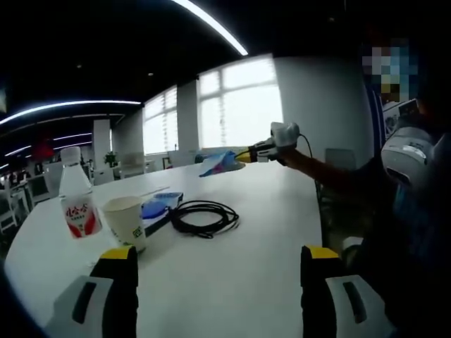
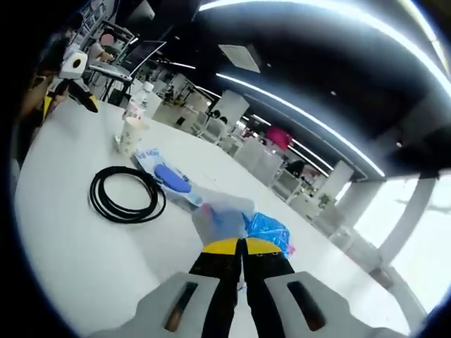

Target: Arrange the tabletop items into an orderly group along one side of the table until the central work area is clear of visible clutter.

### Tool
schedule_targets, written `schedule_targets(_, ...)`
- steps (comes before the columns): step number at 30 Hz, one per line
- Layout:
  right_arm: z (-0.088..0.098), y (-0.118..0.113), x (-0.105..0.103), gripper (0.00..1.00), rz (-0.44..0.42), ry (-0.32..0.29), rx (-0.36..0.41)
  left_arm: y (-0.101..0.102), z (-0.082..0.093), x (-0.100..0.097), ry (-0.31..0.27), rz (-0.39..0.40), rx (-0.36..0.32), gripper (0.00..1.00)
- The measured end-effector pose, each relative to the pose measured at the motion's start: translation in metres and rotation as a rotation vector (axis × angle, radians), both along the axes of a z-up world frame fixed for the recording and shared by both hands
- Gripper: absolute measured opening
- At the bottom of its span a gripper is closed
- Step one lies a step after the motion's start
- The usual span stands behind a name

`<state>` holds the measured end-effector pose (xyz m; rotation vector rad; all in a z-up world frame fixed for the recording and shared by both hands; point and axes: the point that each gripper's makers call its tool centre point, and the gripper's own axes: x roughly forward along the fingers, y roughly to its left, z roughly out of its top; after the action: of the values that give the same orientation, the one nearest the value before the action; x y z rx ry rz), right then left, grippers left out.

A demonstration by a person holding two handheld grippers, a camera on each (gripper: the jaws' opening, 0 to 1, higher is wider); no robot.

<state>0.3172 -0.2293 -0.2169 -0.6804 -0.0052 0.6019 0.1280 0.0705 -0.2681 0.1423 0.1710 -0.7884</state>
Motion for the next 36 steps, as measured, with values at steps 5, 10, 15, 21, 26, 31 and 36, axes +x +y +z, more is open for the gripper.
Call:
schedule_targets(5,-0.007,-0.005,0.000,0.00,-0.010,0.008,-0.002,-0.003,-0.001,-0.001,0.001,-0.005,0.002,0.95)
schedule_targets(10,-0.022,-0.008,-0.002,0.00,-0.017,0.023,-0.007,-0.007,-0.004,-0.001,0.004,-0.012,0.001,0.95)
schedule_targets(15,-0.034,-0.009,-0.001,0.00,-0.022,0.034,-0.018,-0.009,-0.007,0.000,0.011,-0.014,-0.003,0.95)
schedule_targets(21,-0.050,-0.011,-0.003,0.00,-0.018,0.062,-0.023,-0.010,-0.010,0.000,0.016,-0.015,-0.002,0.95)
schedule_targets(26,-0.063,-0.011,-0.003,0.00,-0.017,0.097,-0.026,-0.012,-0.013,0.000,0.021,-0.017,-0.001,0.95)
schedule_targets(31,-0.079,-0.009,-0.006,0.00,-0.013,0.140,-0.024,-0.016,-0.015,-0.001,0.024,-0.025,-0.003,0.94)
schedule_targets(36,-0.084,-0.011,-0.008,0.00,-0.016,0.171,0.002,-0.021,-0.017,-0.002,0.027,-0.034,-0.001,0.94)
